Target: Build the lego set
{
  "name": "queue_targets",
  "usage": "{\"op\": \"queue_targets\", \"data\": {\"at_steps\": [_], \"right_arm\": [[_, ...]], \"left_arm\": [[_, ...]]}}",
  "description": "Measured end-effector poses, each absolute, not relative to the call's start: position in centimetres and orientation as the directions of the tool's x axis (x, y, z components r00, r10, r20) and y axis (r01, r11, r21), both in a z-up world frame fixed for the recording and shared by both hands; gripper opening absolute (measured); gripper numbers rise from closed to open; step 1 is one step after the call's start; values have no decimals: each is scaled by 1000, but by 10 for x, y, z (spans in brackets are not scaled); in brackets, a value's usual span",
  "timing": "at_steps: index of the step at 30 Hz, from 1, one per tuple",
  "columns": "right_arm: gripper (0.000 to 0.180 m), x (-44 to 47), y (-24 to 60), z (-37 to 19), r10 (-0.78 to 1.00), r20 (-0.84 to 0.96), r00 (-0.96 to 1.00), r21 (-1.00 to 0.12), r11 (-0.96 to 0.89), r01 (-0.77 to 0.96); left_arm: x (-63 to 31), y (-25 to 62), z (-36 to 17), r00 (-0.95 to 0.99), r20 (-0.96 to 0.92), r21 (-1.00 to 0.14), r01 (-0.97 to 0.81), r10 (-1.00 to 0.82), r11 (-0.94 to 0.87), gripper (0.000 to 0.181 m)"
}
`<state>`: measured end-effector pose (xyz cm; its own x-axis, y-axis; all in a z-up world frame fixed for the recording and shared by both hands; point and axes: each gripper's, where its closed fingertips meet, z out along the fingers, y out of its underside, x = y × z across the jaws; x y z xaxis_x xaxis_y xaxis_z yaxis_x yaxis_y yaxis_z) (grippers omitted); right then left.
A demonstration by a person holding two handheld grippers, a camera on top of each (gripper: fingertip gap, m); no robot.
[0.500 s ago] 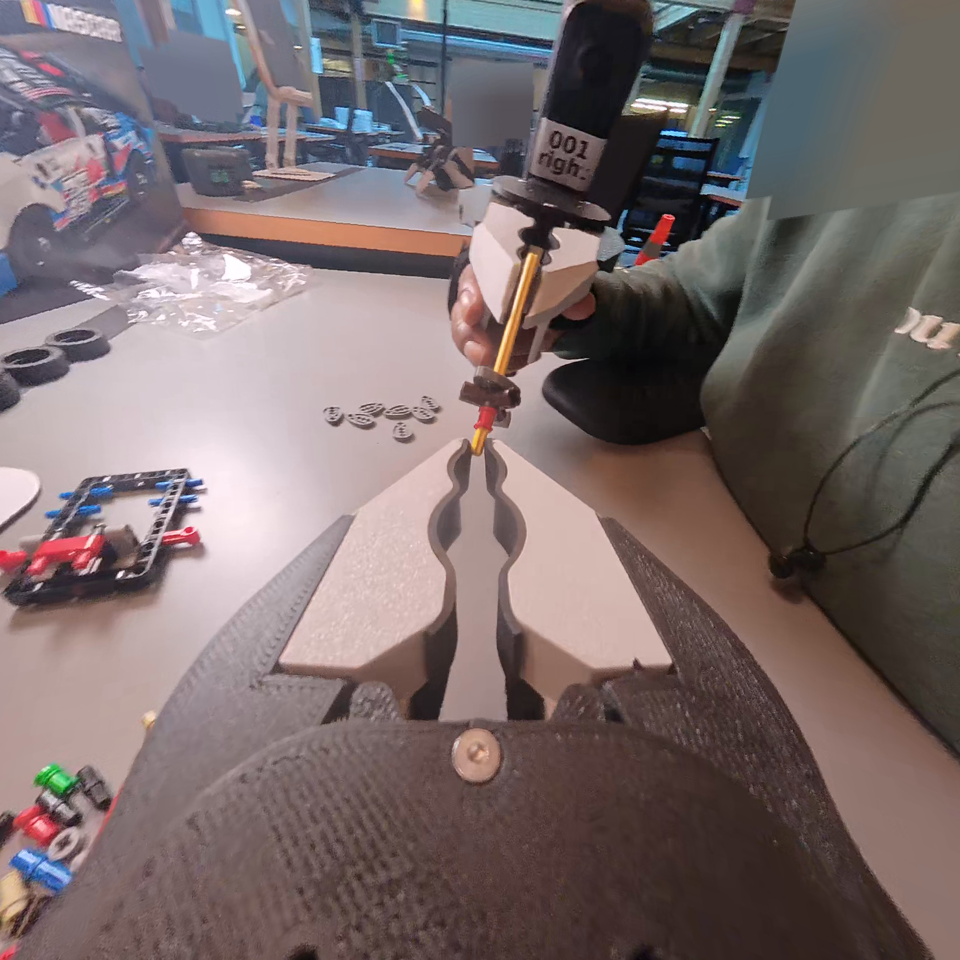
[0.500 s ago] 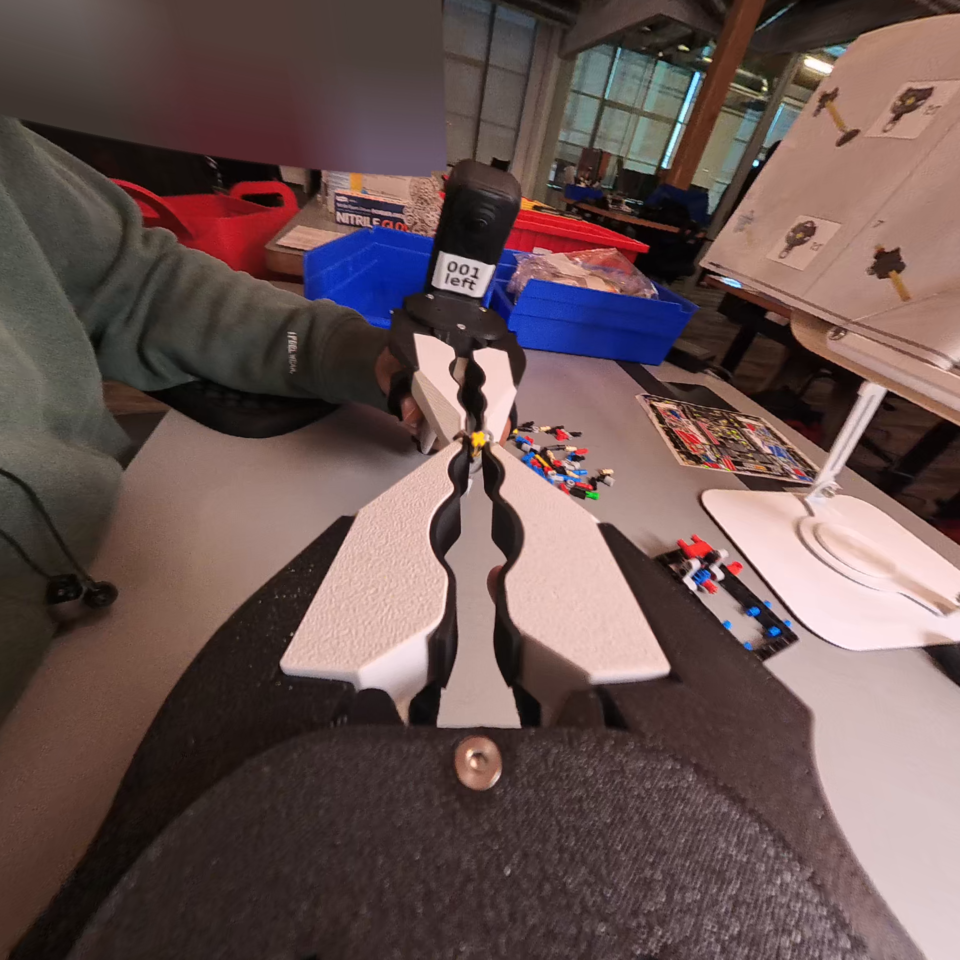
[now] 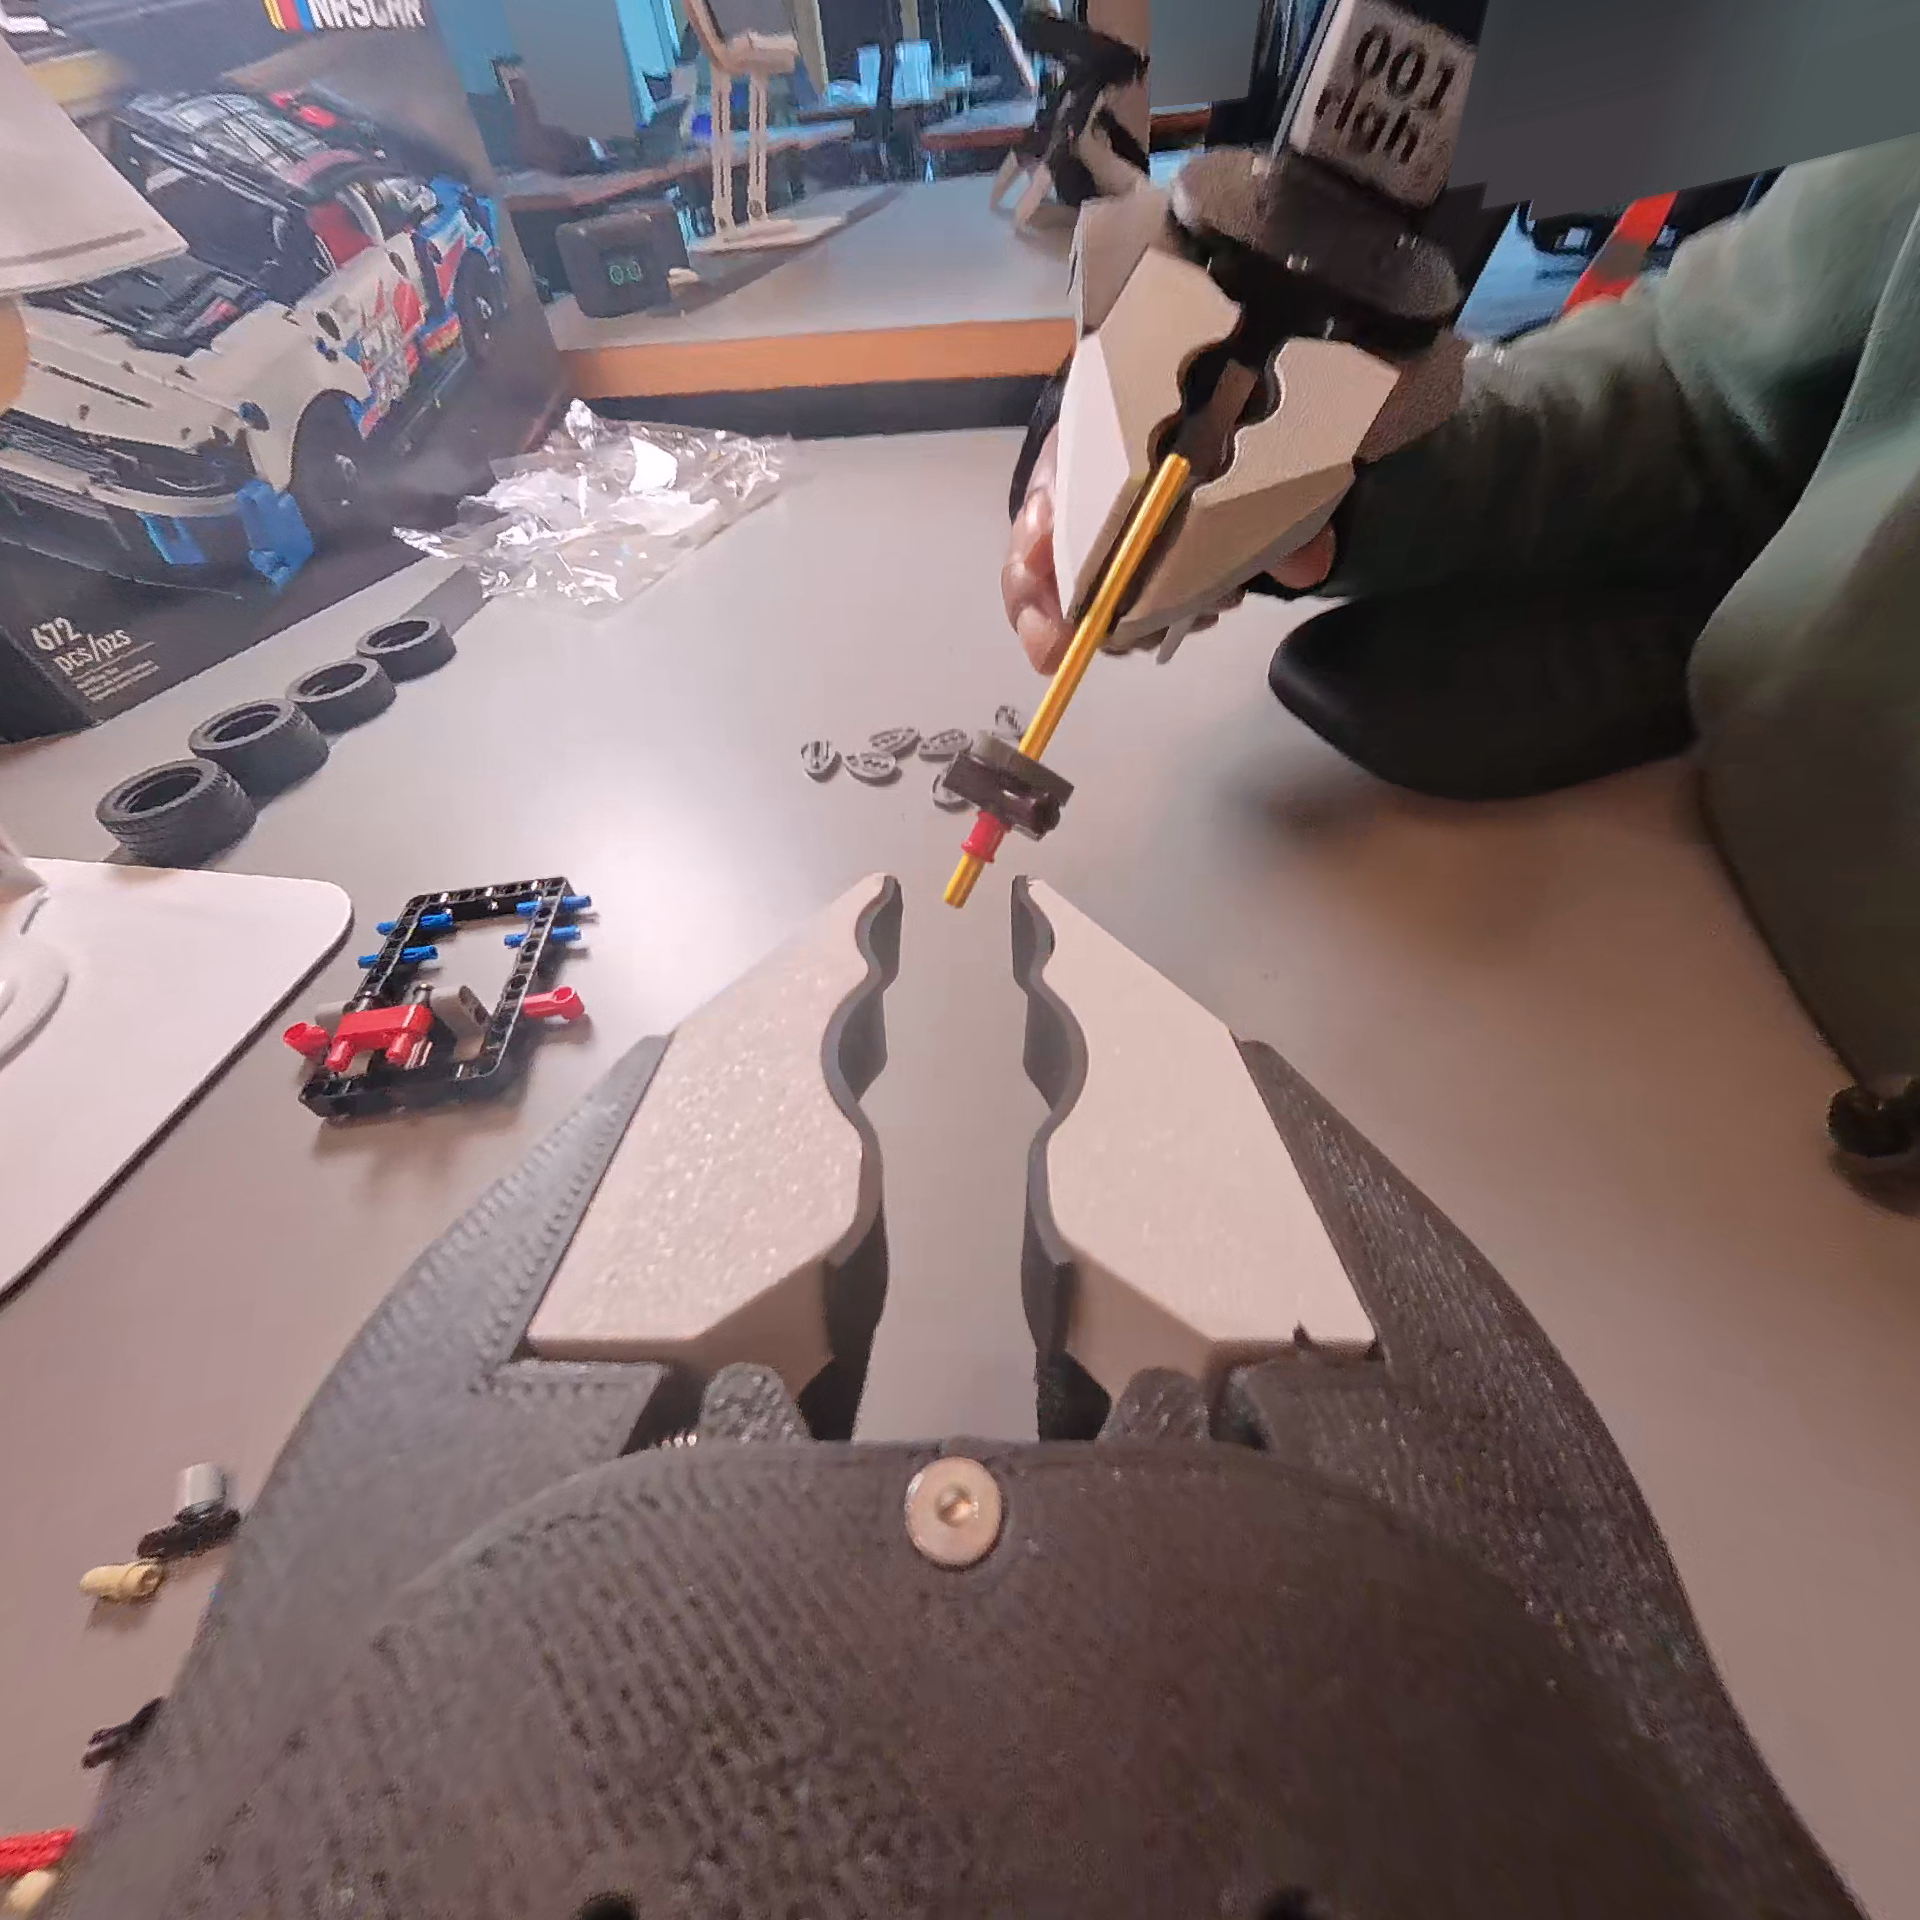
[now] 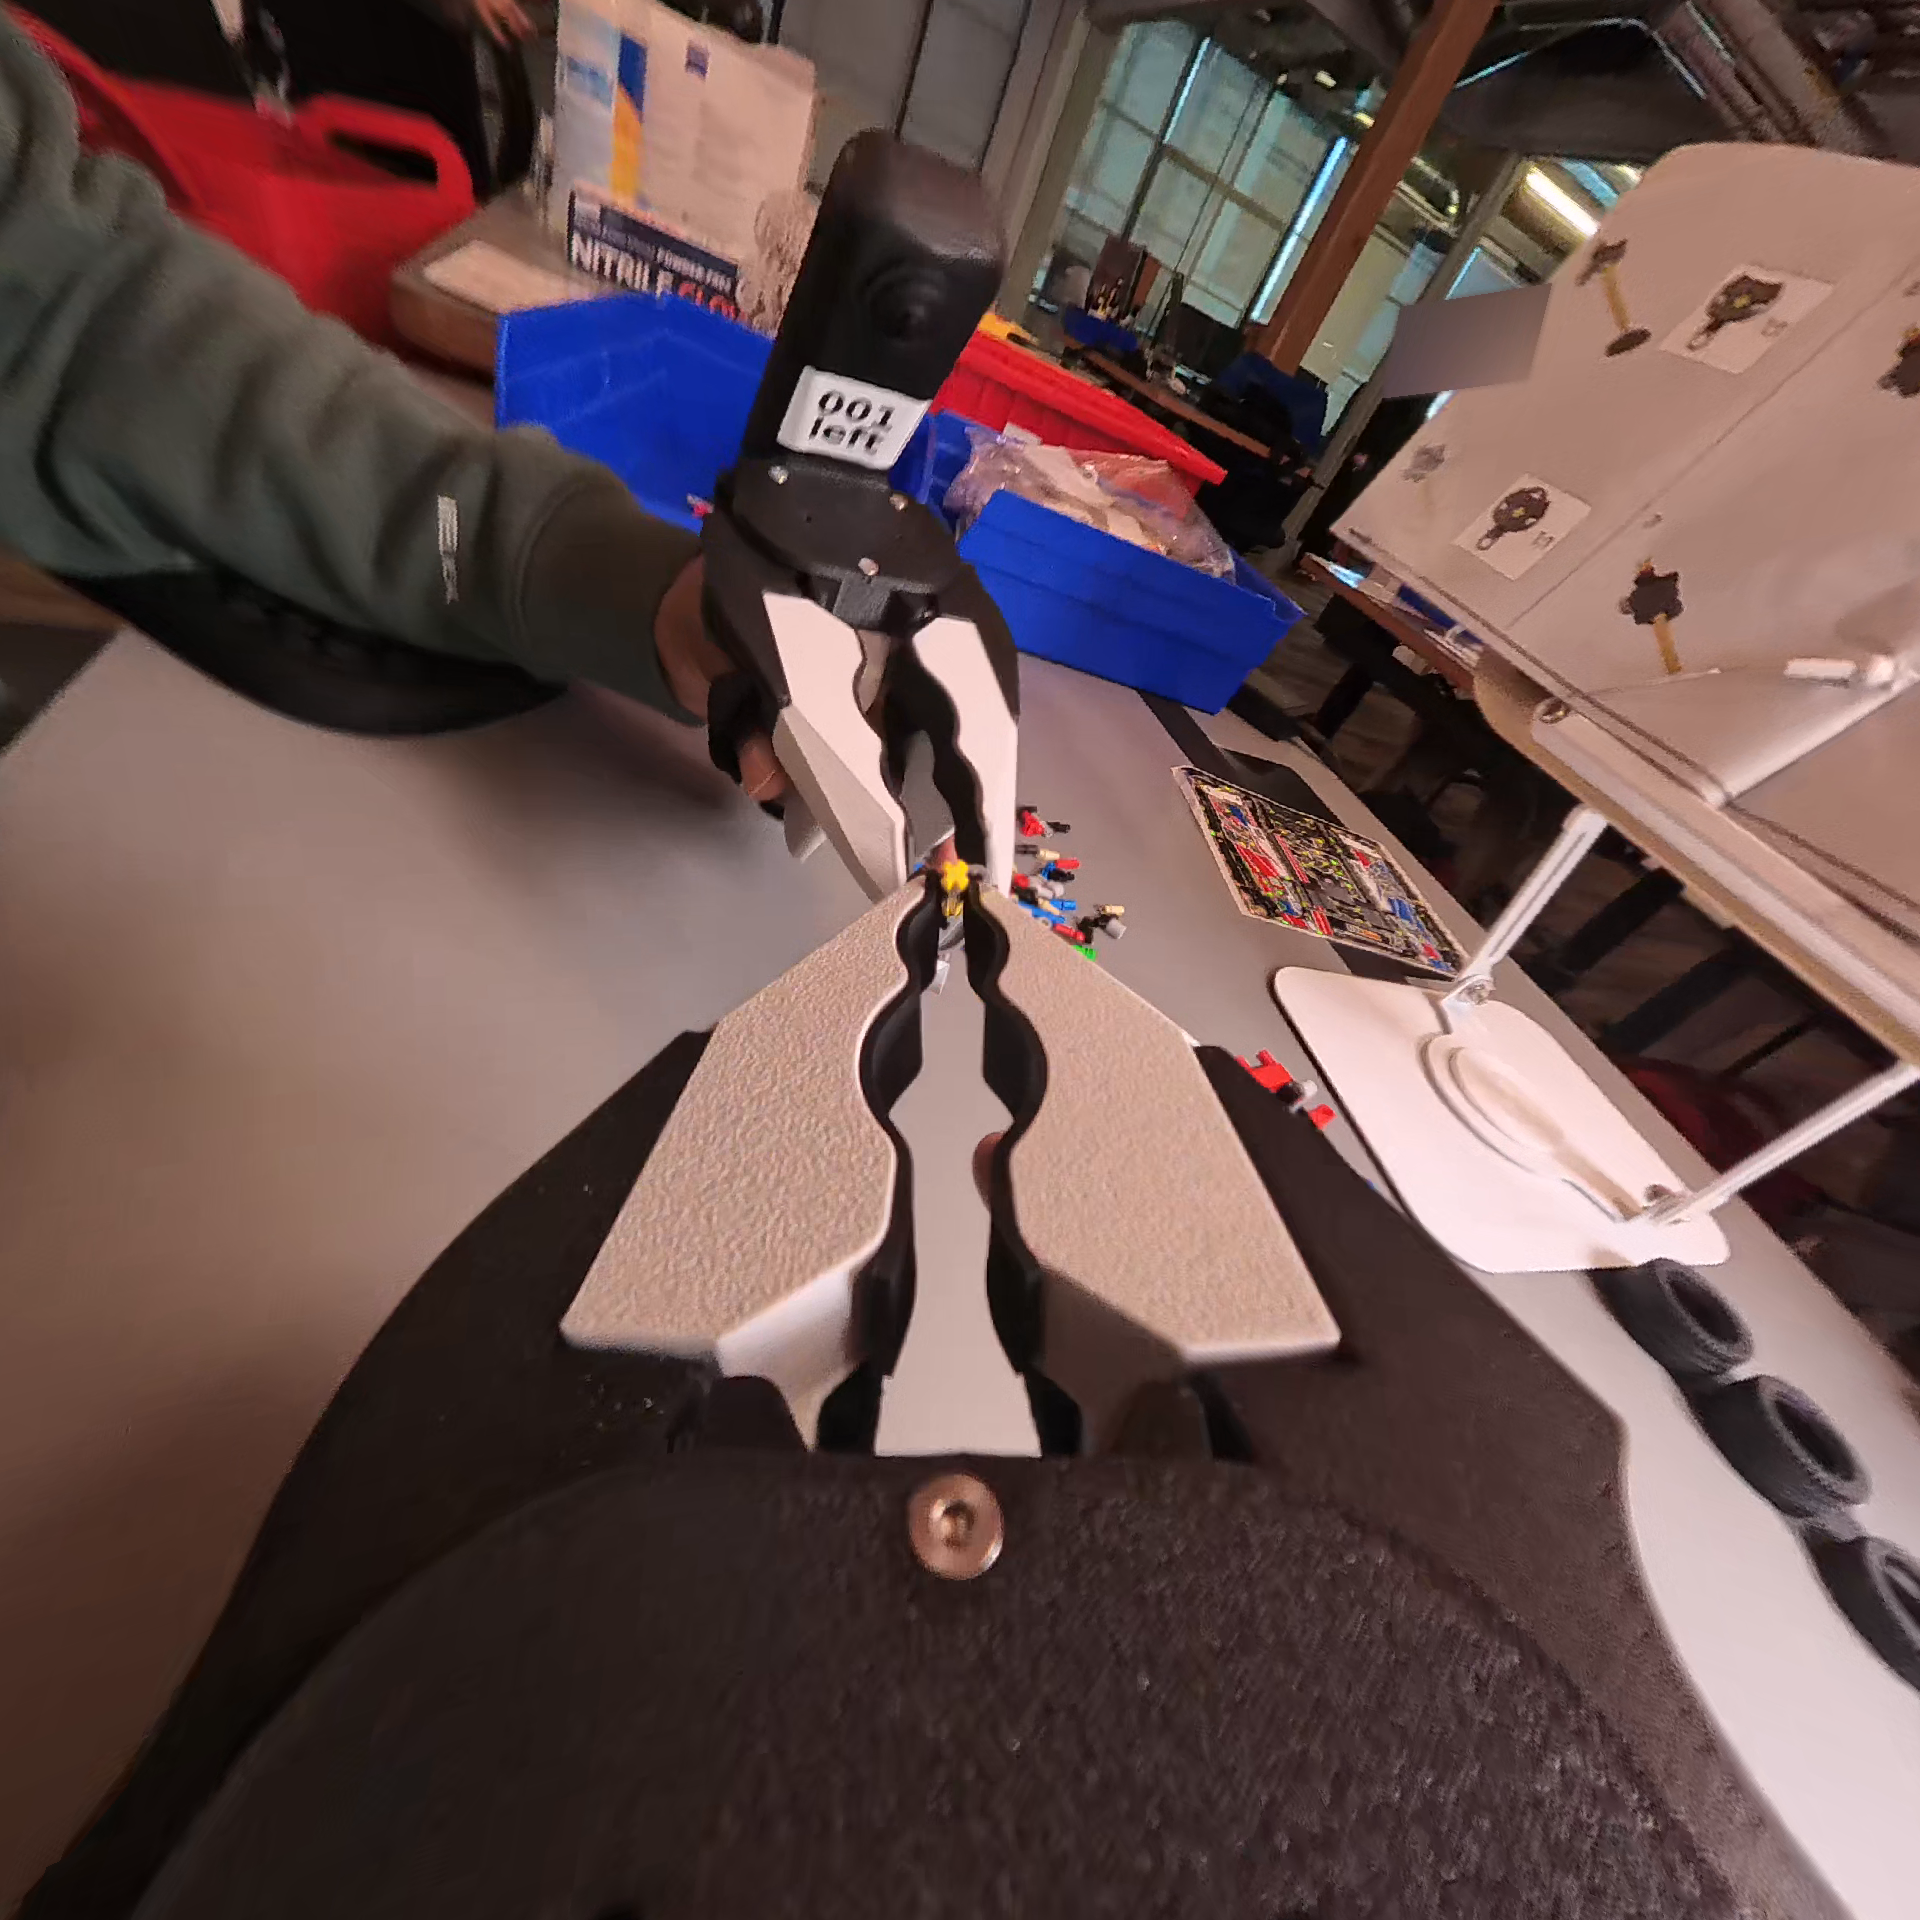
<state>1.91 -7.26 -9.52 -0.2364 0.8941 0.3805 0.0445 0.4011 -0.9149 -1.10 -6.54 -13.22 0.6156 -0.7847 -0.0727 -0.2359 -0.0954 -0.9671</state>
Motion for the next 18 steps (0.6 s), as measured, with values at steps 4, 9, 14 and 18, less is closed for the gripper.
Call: {"op": "queue_targets", "data": {"at_steps": [4, 9, 14, 18], "right_arm": [[2, 20, -87, -107, 825, 482, -293, -857, 515, 39], [2, 23, -97, -112, 758, 564, -330, -799, 601, 14], [6, 23, -84, -94, 800, 553, -233, -825, 565, -17], [13, 24, -77, -82, 835, 520, -182, -852, 523, -36]], "left_arm": [[-4, -69, -147, 580, -137, -940, -333, -803, -80, 15], [7, -77, -156, 515, -203, -911, -412, -833, -33, 7], [3, -70, -137, 559, -325, -903, -424, -763, 73, 4], [-7, -62, -125, 613, -393, -889, -443, -685, 113, 4]]}}
